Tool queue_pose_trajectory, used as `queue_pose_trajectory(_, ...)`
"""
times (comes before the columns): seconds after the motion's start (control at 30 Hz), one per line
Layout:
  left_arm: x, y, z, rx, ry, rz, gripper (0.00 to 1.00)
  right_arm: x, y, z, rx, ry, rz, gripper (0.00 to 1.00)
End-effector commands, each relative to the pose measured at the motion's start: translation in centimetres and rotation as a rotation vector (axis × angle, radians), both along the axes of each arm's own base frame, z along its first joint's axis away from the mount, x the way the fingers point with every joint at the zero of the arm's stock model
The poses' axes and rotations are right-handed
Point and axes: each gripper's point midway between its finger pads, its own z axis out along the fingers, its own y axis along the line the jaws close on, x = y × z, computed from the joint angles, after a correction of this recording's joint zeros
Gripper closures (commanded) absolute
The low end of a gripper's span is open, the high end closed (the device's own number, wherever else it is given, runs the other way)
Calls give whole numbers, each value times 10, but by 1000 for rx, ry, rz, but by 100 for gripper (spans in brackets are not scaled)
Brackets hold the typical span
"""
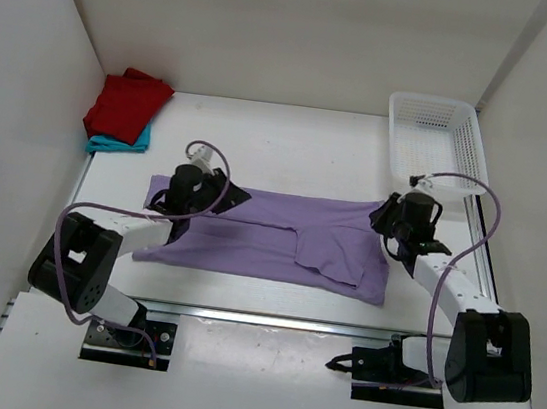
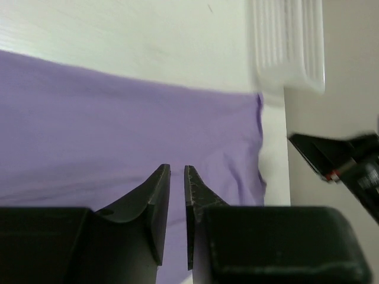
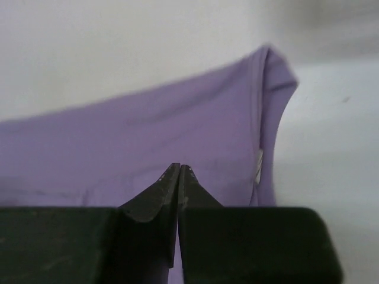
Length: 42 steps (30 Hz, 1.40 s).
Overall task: Fold and stack the t-shirts
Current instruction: Rotate the tshirt 90 degrees
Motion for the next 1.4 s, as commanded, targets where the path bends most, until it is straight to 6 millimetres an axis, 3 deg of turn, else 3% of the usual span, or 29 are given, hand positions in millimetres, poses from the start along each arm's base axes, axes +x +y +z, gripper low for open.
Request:
queue_pose_trajectory(0.0,-27,-24,-8,99,-12,-108,74,-30,44,-31,52,107,143,100)
queue_pose_trajectory(0.17,-52,-24,-11,80,-9,-147,72,-38,67,-67,29,228,223,100)
queue_pose_trajectory(0.2,-54,-23,-5,70,-20,-151,71,-31,72,-62,29,218,240,100)
queue_pose_trajectory(0.27,-62,-21,-6,70,-11,-186,68,-23,75,-82,33,295,248,100)
queue_pose_trajectory(0.33,-69,-23,-4,69,5,-237,67,13,80,-71,57,280,241,100)
queue_pose_trajectory(0.37,-71,-25,-3,78,0,-258,66,17,85,-87,75,324,255,100)
queue_pose_trajectory(0.4,-74,-28,3,86,-16,-291,65,41,91,-88,99,319,266,100)
queue_pose_trajectory(0.43,-78,-28,4,100,-11,-300,63,74,99,-69,104,274,273,100)
queue_pose_trajectory(0.47,-79,-27,7,115,-24,-310,62,88,102,-93,98,334,275,100)
queue_pose_trajectory(0.57,-81,-12,21,100,-52,-274,62,225,156,-1,90,127,387,100)
queue_pose_trajectory(0.6,-82,-3,16,103,-40,-253,61,223,166,-40,85,251,409,100)
queue_pose_trajectory(0.63,-79,6,22,106,-62,-219,61,255,185,49,83,66,440,100)
queue_pose_trajectory(0.67,-82,12,17,112,-50,-200,61,277,195,82,97,-56,438,100)
queue_pose_trajectory(0.7,-81,18,20,113,-59,-183,60,267,202,130,149,-144,501,98)
queue_pose_trajectory(0.73,-81,24,19,109,-54,-169,60,260,208,110,222,-105,525,96)
queue_pose_trajectory(0.77,-85,25,18,107,-50,-168,60,240,207,134,220,-128,532,90)
queue_pose_trajectory(0.8,-87,26,15,108,-44,-164,59,228,201,186,197,-240,529,81)
queue_pose_trajectory(0.83,-90,27,14,112,-45,-165,59,216,205,171,145,-210,538,76)
queue_pose_trajectory(0.87,-91,28,10,132,-41,-162,57,193,211,185,95,-228,569,67)
queue_pose_trajectory(0.9,-93,29,8,144,-38,-165,54,173,207,181,63,-199,576,60)
queue_pose_trajectory(0.93,-94,31,8,151,-35,-166,54,150,212,205,52,-244,593,59)
queue_pose_trajectory(0.97,-95,34,6,163,-22,-158,52,131,220,166,36,-188,611,57)
queue_pose_trajectory(1.0,-98,37,5,185,-19,-163,51,95,224,134,45,-112,627,56)
queue_pose_trajectory(1.03,-97,39,4,201,-22,-160,50,79,224,160,61,-214,621,57)
queue_pose_trajectory(1.07,-98,42,5,224,-26,-160,50,59,227,118,77,-156,607,59)
queue_pose_trajectory(1.1,-98,46,11,235,-41,-142,50,33,225,95,106,-132,602,65)
queue_pose_trajectory(1.13,-100,48,12,243,-46,-143,50,17,226,93,130,-129,608,65)
queue_pose_trajectory(1.2,-99,52,18,244,-72,-131,50,-22,233,50,198,-47,636,60)
queue_pose_trajectory(1.37,-105,46,12,244,-57,-163,52,-47,247,0,210,69,621,56)
